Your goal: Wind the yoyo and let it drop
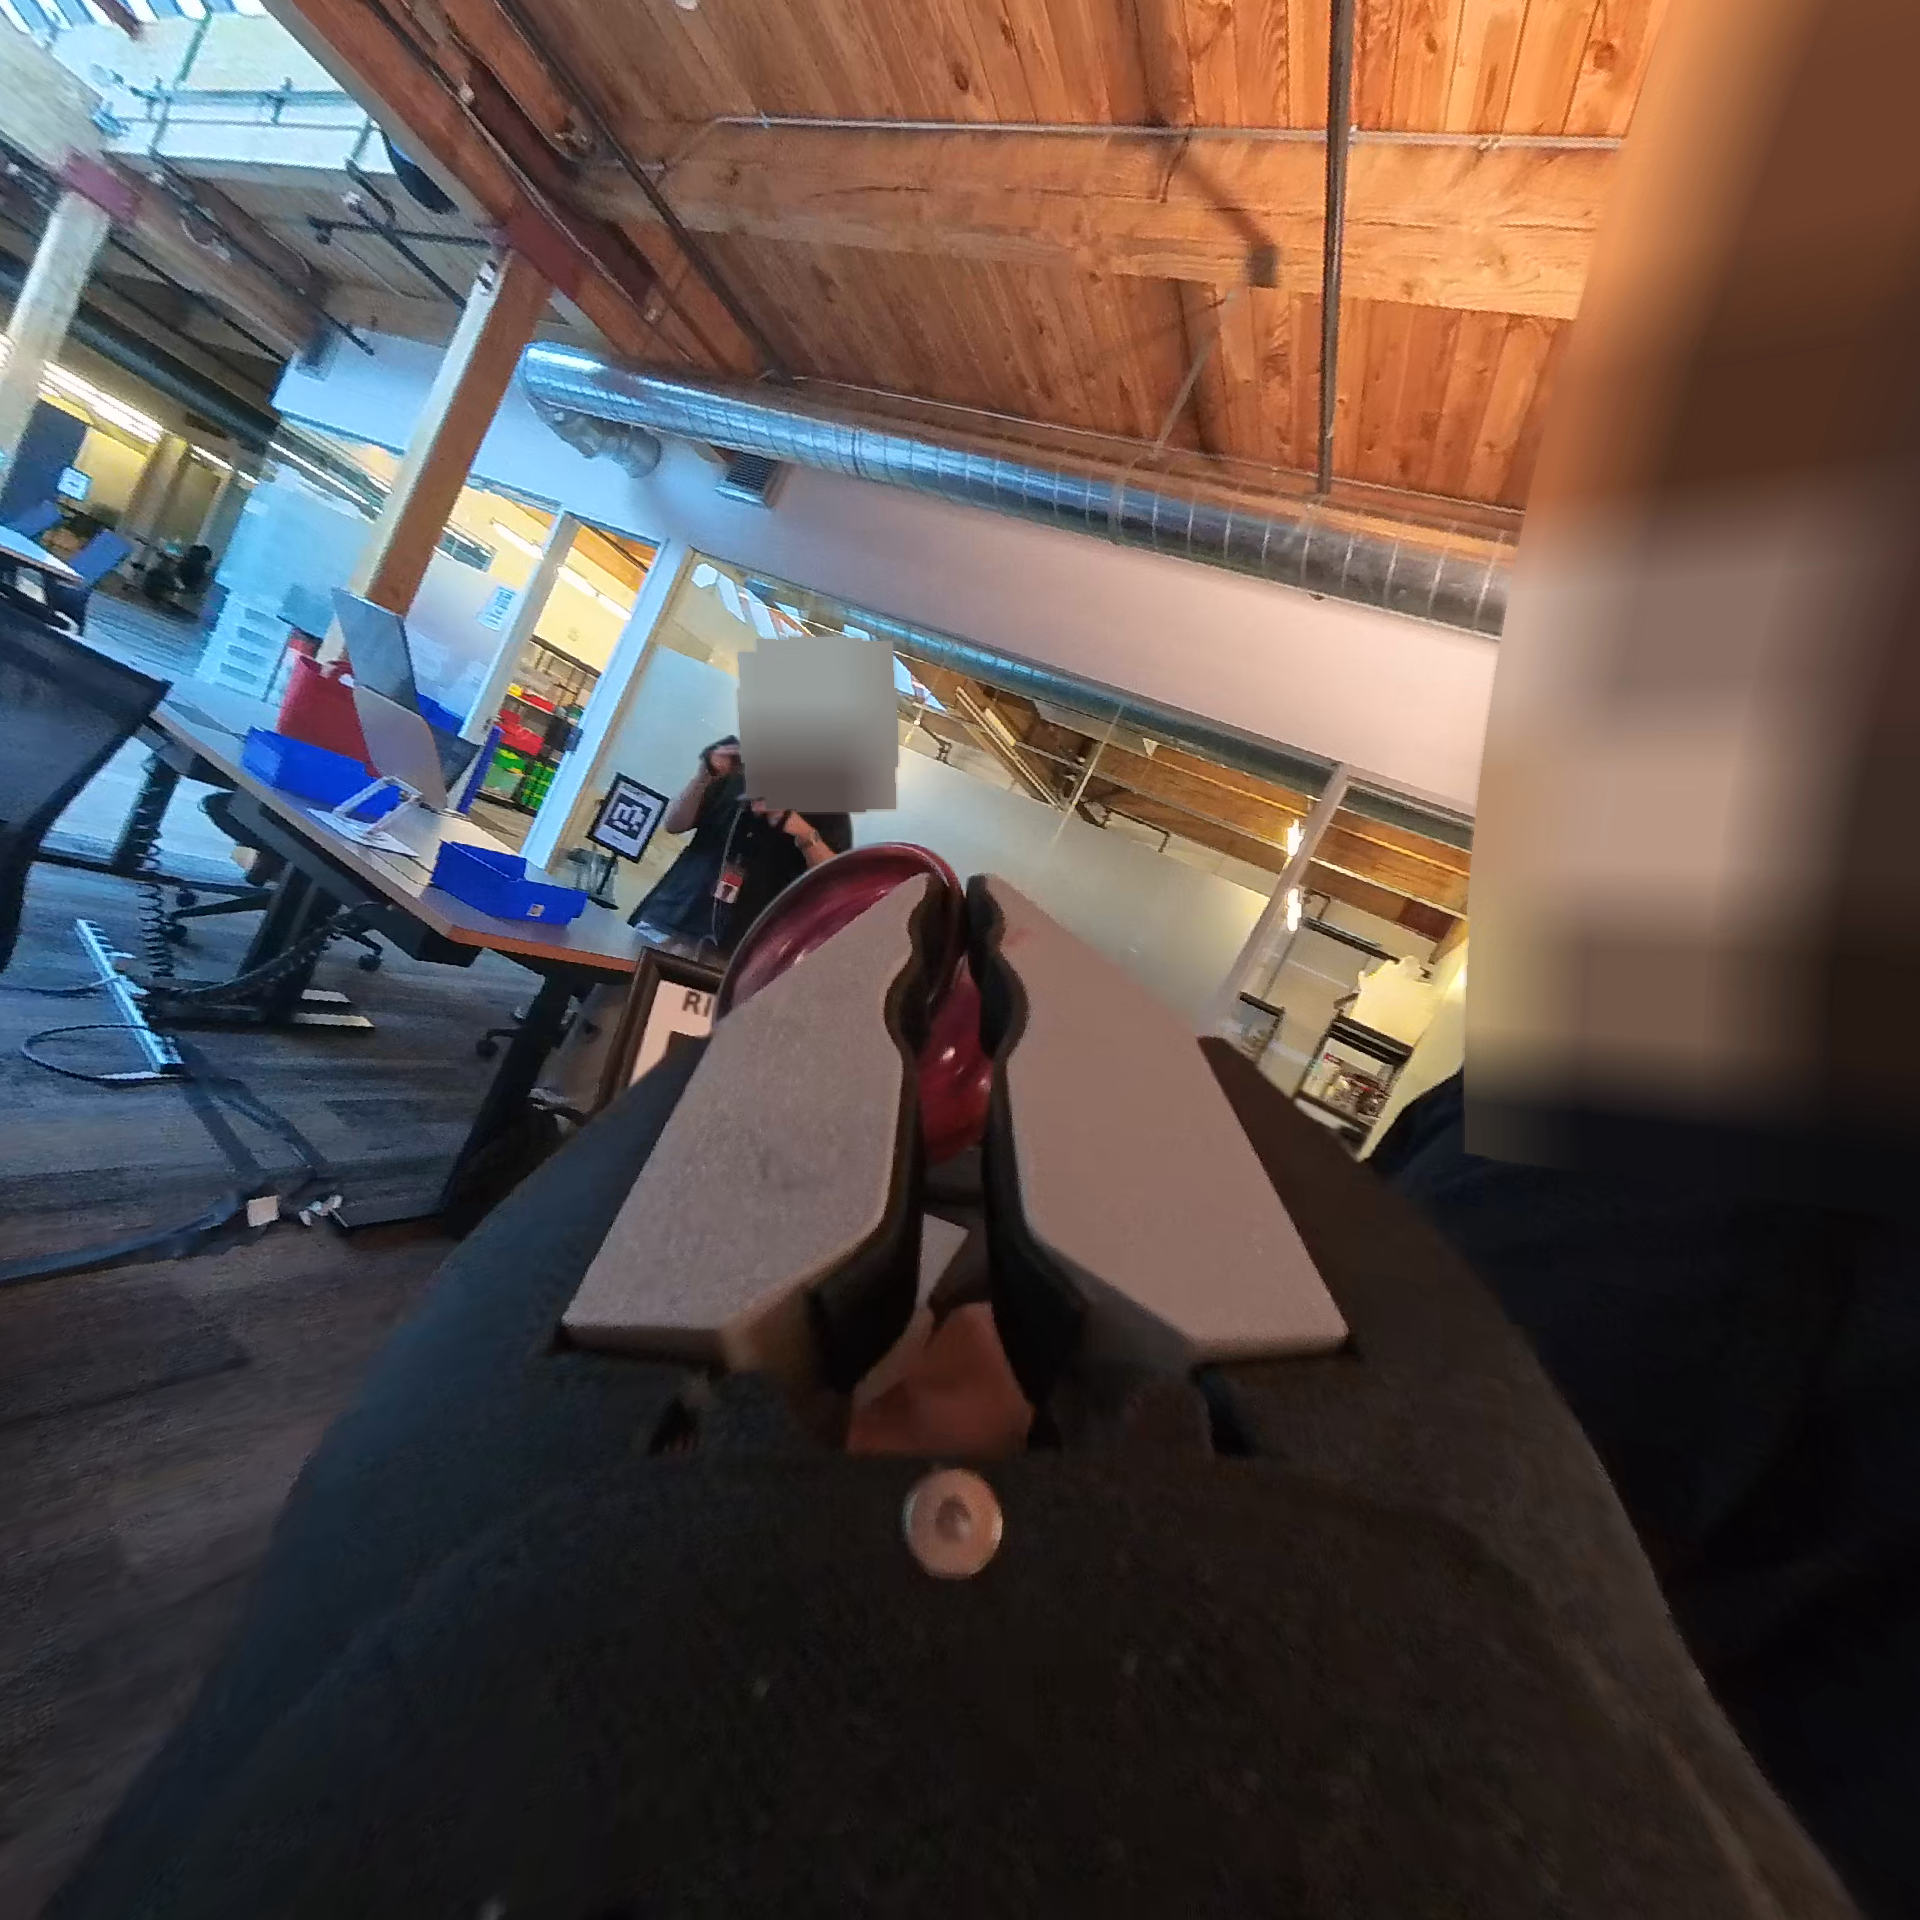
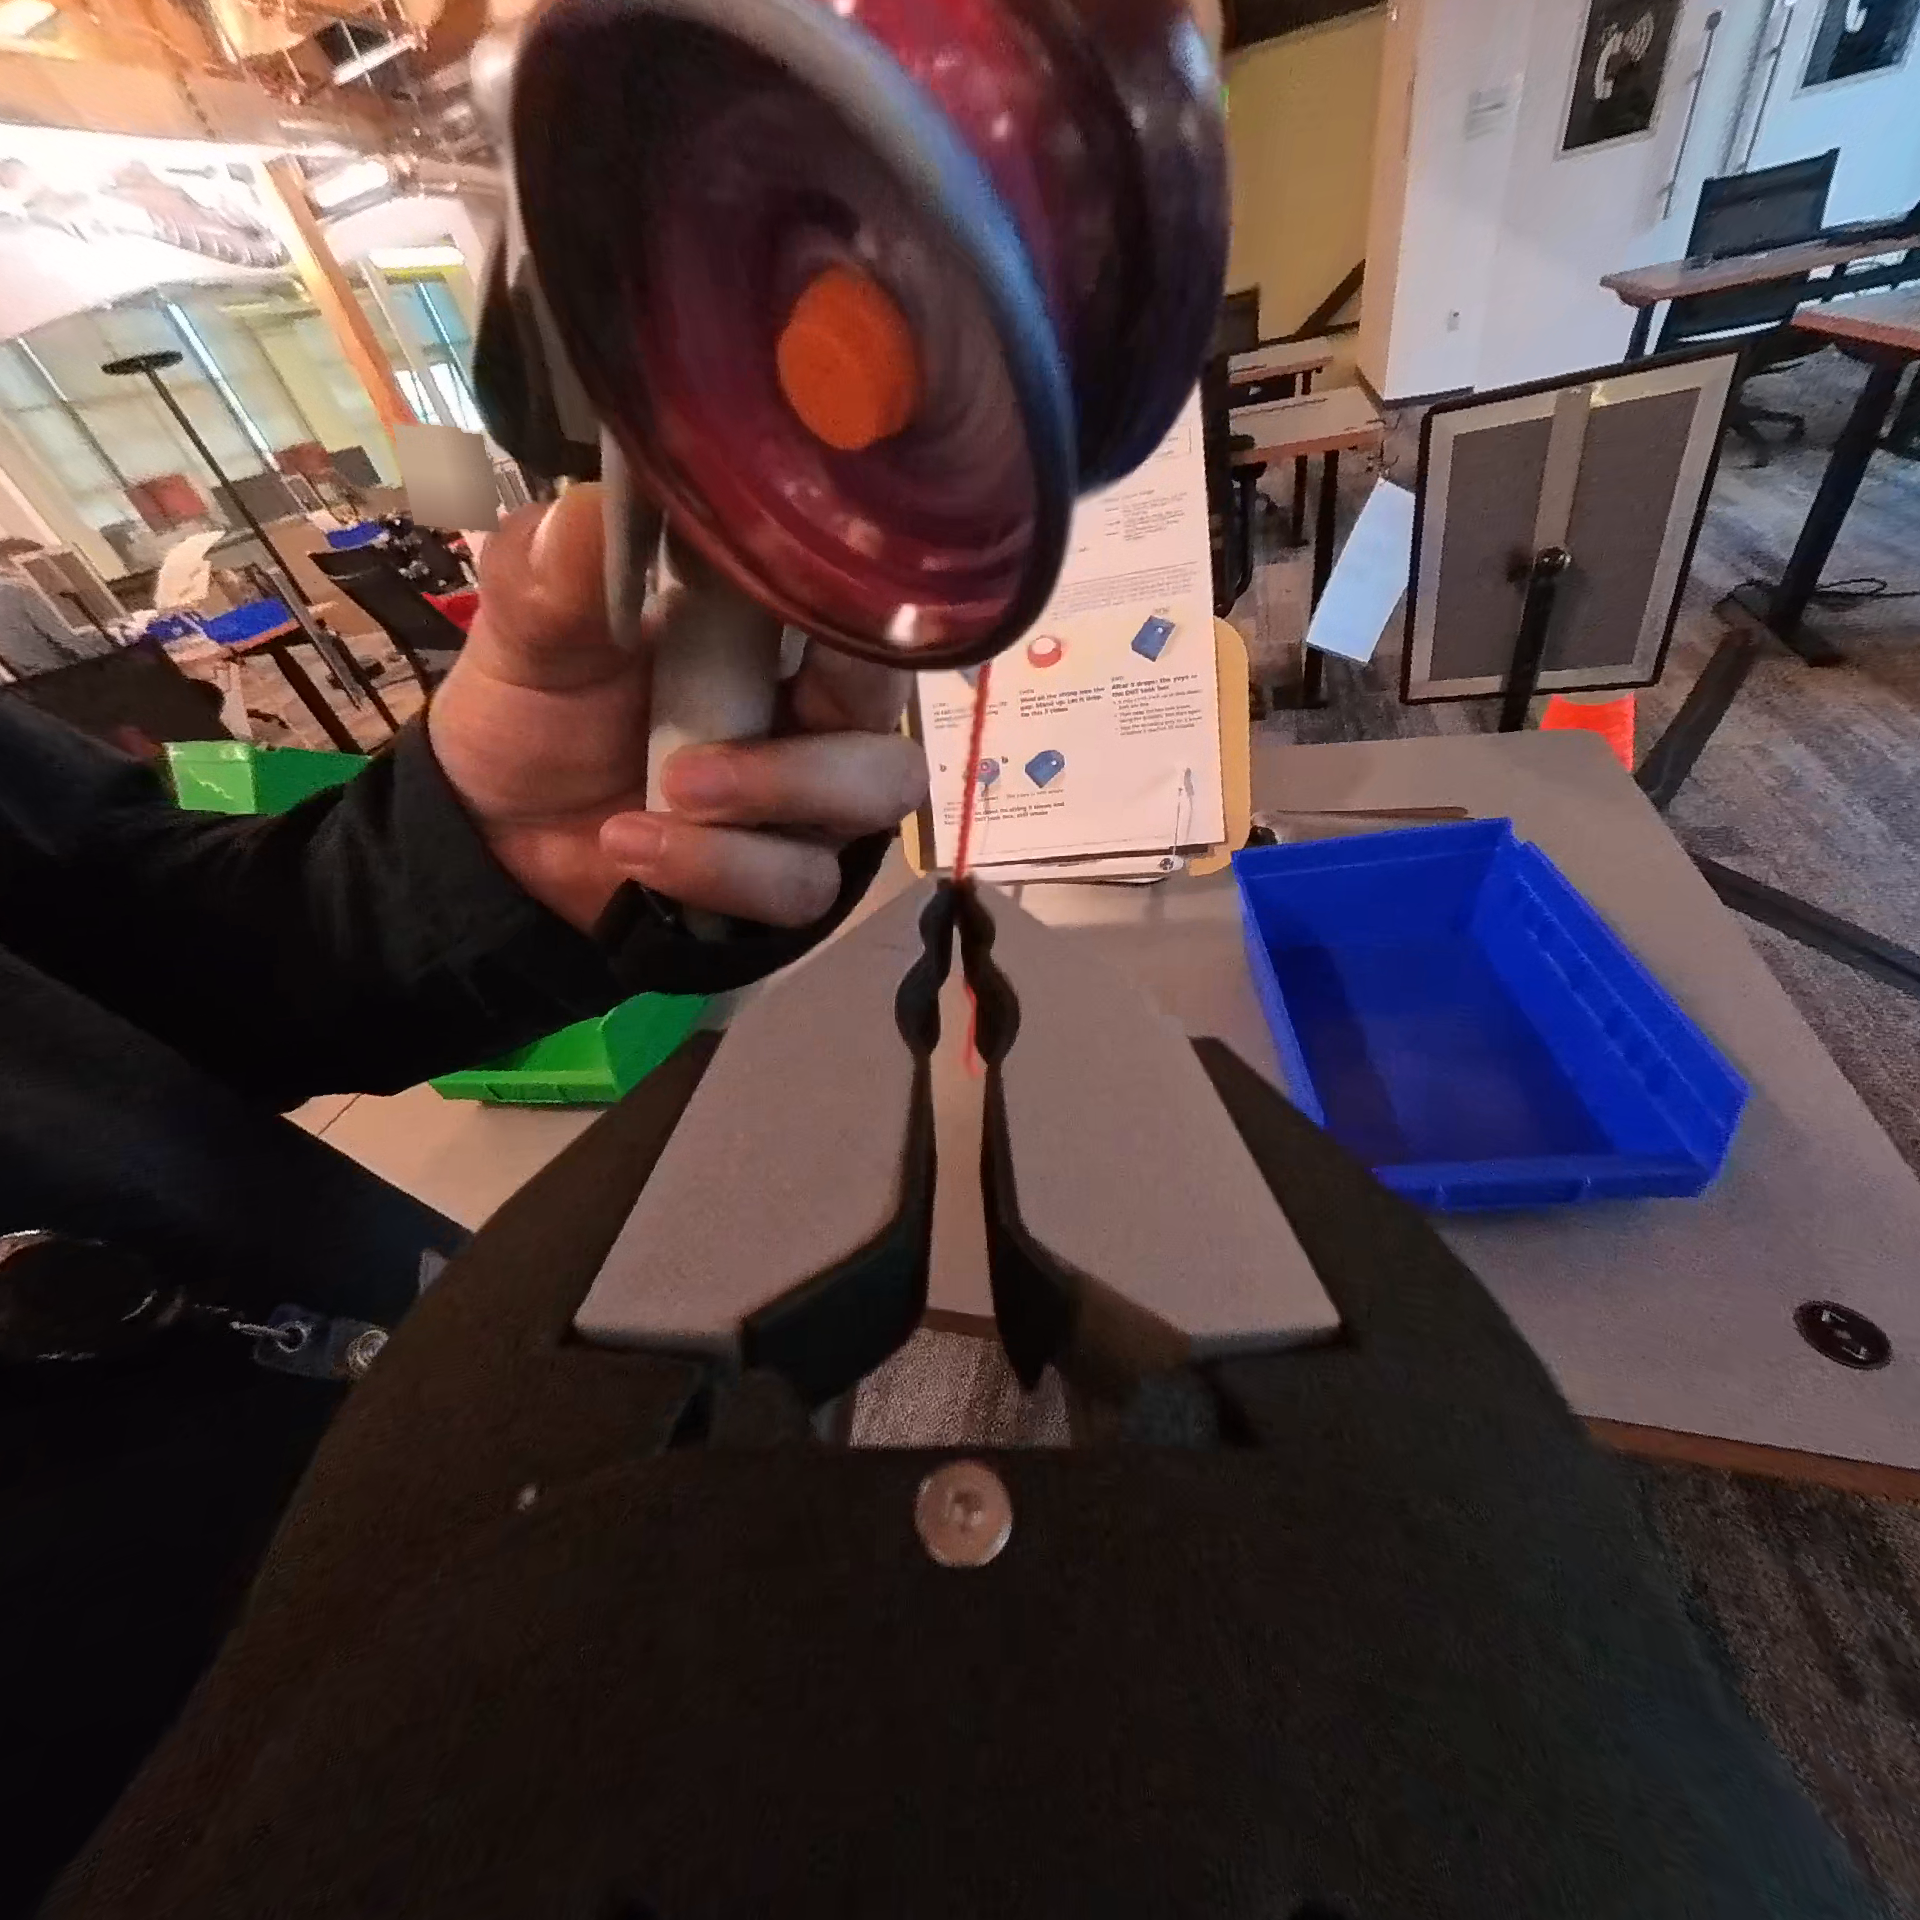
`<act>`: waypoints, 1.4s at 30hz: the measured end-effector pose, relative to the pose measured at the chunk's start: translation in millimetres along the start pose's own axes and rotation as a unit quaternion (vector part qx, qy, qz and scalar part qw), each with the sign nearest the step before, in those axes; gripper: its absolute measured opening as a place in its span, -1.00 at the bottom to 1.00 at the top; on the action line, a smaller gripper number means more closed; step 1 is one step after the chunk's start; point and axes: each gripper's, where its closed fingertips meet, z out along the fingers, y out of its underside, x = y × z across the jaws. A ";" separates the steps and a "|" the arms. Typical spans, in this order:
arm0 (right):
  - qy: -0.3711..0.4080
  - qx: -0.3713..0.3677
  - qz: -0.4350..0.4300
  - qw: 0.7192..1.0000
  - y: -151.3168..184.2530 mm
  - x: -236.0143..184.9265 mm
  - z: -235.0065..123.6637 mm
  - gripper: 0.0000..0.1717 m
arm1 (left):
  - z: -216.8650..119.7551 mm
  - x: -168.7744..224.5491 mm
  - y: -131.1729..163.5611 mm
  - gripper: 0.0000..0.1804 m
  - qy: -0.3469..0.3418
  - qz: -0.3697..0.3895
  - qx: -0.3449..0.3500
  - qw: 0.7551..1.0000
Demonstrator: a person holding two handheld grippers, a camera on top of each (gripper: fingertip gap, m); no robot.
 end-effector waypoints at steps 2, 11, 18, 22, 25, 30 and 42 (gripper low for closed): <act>-0.010 0.002 0.008 1.000 1.9 -4.7 2.3 -1.00 | -4.0 -4.2 -3.7 -0.98 -0.014 0.009 0.005 1.000; -0.091 -0.017 0.043 0.995 0.4 -50.4 10.5 -1.00 | -11.3 -33.7 23.4 -0.98 -0.111 0.105 -0.070 0.986; -0.071 -0.027 -0.014 0.997 -34.8 -57.3 -23.0 -1.00 | -19.7 -36.9 39.8 -0.98 -0.137 0.147 -0.119 0.972; -0.003 -0.024 -0.051 0.998 -49.4 -28.7 -47.3 -1.00 | -23.0 -37.9 44.8 -0.97 -0.140 0.135 -0.125 0.973; 0.044 -0.040 -0.058 0.997 -49.0 -3.4 -61.5 -1.00 | -22.3 -31.7 50.6 -0.98 -0.121 0.103 -0.131 0.979; 0.023 -0.027 0.021 0.999 -37.9 9.7 -62.9 -1.00 | -20.9 -27.6 81.5 -0.98 -0.089 0.063 -0.188 0.976; -0.115 0.022 0.088 0.989 -67.3 -36.5 -90.4 -1.00 | -32.6 -8.6 66.3 -0.89 -0.023 0.048 -0.194 0.979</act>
